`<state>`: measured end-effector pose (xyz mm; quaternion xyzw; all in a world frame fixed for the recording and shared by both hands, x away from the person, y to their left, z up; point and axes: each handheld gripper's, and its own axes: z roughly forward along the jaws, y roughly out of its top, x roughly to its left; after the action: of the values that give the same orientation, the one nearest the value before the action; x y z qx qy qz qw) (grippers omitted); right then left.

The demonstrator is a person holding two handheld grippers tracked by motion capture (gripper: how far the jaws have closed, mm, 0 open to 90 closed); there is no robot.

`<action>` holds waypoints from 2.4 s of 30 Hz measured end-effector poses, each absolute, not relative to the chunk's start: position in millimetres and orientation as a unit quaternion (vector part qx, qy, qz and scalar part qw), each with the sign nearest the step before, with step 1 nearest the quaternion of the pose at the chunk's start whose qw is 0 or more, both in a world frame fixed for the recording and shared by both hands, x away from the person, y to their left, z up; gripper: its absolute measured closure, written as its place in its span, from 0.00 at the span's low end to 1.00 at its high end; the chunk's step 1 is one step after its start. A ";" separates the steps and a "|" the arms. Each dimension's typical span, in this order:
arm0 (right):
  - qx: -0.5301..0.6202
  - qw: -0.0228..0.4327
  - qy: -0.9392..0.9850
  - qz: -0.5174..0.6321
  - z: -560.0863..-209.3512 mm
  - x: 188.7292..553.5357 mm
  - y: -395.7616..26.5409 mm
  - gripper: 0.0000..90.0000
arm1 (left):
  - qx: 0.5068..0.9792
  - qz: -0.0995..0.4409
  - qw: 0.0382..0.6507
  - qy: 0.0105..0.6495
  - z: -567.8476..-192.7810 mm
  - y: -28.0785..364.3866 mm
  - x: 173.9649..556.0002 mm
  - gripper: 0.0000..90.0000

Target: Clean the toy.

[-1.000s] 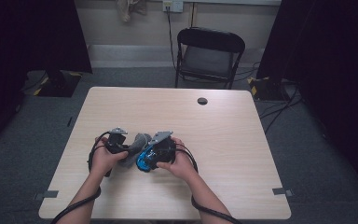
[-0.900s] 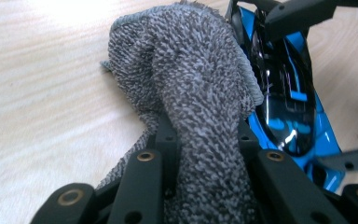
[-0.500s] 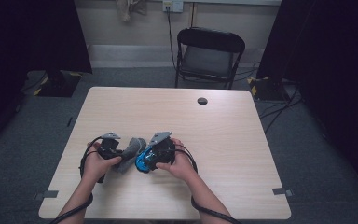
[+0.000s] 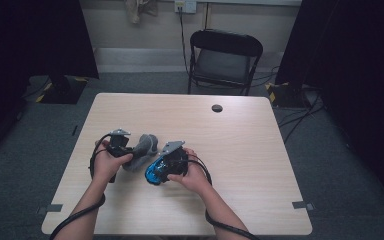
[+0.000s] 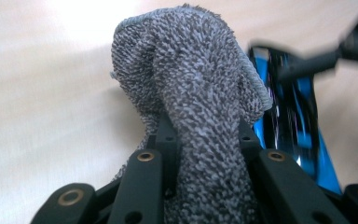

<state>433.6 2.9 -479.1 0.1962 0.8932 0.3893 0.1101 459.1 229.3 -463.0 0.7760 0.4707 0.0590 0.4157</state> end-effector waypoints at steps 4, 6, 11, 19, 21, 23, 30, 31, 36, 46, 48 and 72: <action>0.193 0.111 0.892 0.393 -479.9 433.6 2.1 0.15 | 0.772 0.065 0.422 0.471 -463.5 220.0 477.3 0.79; 0.193 0.111 0.893 0.392 -479.7 433.5 2.4 0.15 | 0.769 0.064 0.424 0.473 -466.1 216.4 483.7 0.79; 0.192 0.107 0.895 0.388 -478.7 434.3 2.7 0.15 | 0.769 0.058 0.424 0.475 -474.4 200.6 494.5 0.79; 0.193 0.110 0.894 0.388 -479.0 433.7 2.8 0.15 | 0.781 0.077 0.417 0.460 -480.5 179.6 501.5 0.79; 0.193 0.109 0.895 0.387 -478.7 433.9 3.2 0.15 | 0.786 0.081 0.412 0.454 -481.0 176.6 503.1 0.79; 0.193 0.109 0.895 0.387 -478.7 434.1 2.9 0.15 | 0.787 0.086 0.412 0.452 -481.6 174.1 504.7 0.79; 0.194 0.108 0.894 0.389 -478.8 434.4 2.6 0.15 | 0.792 0.073 0.415 0.442 -487.3 159.8 508.1 0.79; 0.194 0.108 0.894 0.389 -478.9 434.4 2.5 0.15 | 0.796 0.074 0.410 0.440 -489.0 157.4 507.8 0.79; 0.192 0.109 0.895 0.389 -479.0 434.2 2.6 0.15 | 0.790 0.056 0.417 0.447 -492.8 159.8 505.5 0.79; 0.191 0.110 0.893 0.392 -479.5 434.1 2.5 0.15 | 0.792 0.051 0.417 0.443 -493.1 163.0 500.6 0.79; 0.192 0.109 0.893 0.392 -479.4 434.1 2.5 0.15 | 0.796 0.053 0.413 0.440 -492.5 163.7 499.5 0.79; 0.190 0.109 0.896 0.387 -478.9 432.0 4.3 0.15 | 0.800 0.055 0.406 0.439 -490.2 181.9 477.1 0.79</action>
<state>432.0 4.3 -478.9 0.1895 0.8957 0.3873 0.1087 477.1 181.9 -490.2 0.7996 0.4394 0.0548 0.4056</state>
